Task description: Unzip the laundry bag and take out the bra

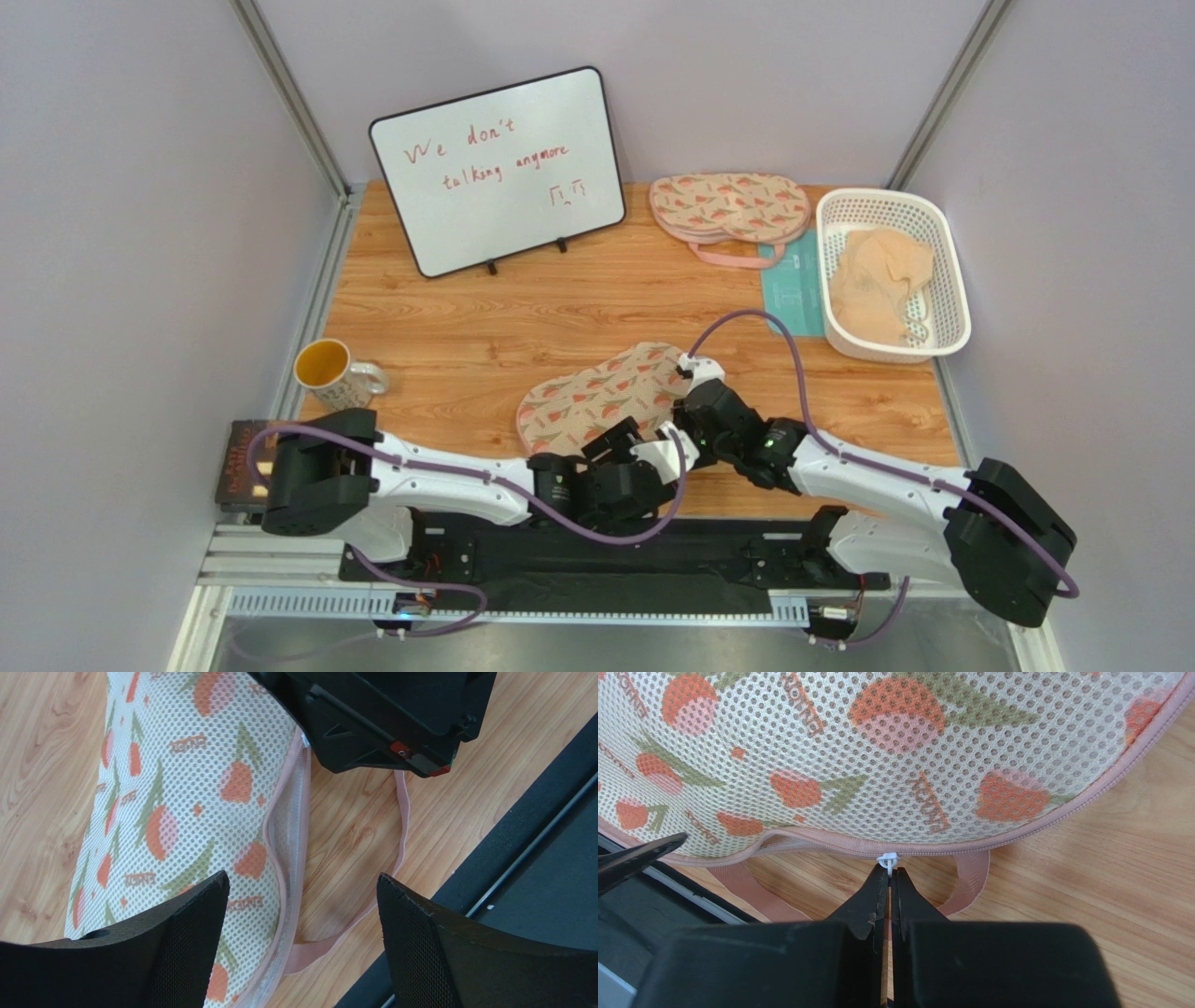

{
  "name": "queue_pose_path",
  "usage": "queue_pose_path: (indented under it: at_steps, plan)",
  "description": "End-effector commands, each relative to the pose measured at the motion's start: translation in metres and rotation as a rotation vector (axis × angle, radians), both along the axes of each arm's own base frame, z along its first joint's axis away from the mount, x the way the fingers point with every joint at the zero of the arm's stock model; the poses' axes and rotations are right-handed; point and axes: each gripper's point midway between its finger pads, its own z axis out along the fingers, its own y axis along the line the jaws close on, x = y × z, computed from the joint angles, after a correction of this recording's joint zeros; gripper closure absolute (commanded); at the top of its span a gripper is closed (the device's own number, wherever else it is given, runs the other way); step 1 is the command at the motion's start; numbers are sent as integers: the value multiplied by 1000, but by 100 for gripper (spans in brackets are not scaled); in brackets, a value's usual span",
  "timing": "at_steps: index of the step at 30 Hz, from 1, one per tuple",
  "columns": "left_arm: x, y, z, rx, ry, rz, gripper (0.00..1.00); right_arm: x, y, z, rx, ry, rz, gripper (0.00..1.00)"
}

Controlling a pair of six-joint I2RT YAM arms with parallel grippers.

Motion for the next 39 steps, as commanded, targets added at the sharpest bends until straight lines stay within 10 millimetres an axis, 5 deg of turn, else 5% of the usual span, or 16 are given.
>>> queue_pose_path:
  at_steps: [1,11,22,32,39]
  plan:
    - [7,-26,12,-50,-55,-23,16,4,6,8,47,-24,0,100]
    - [23,-20,-20,10,-93,41,16,3,9,10,62,-23,7,100]
    - [35,-2,-40,-3,-106,93,35,0,10,13,83,-20,16,100]
    - [34,10,-51,20,-96,119,98,1,10,11,75,-17,12,100]
    - [31,32,-52,10,-76,151,100,1,6,6,53,-10,-2,100]
